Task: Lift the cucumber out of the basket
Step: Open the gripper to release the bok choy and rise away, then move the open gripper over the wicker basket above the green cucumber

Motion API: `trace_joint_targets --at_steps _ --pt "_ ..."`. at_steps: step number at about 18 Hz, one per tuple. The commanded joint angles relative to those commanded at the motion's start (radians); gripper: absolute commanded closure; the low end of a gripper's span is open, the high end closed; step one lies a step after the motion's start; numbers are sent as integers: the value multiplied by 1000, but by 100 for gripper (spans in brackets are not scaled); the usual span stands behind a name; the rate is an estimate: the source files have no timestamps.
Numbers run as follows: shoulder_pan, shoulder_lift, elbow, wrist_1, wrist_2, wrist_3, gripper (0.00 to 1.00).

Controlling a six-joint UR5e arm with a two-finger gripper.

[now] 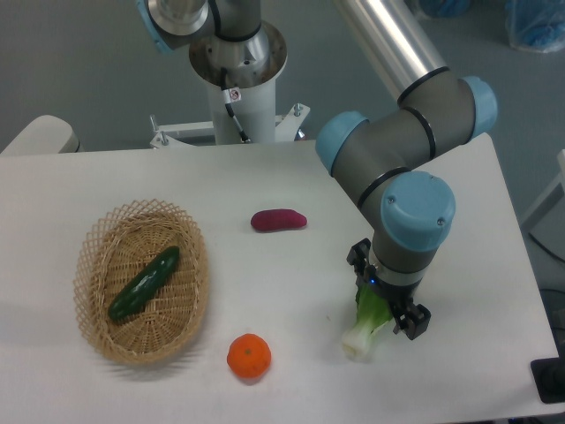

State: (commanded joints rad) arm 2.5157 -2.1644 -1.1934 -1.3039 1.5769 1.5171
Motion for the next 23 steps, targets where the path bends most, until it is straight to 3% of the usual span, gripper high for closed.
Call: trace_joint_targets --at_steps 7,13,20,23 --pt "-2 3 -8 0 -2 -2 0" --pt "-17 35 -78 46 -14 -21 0" --pt "-86 67 -126 61 -21 -158 0" --pt "-126 107 -199 64 -31 -210 0"
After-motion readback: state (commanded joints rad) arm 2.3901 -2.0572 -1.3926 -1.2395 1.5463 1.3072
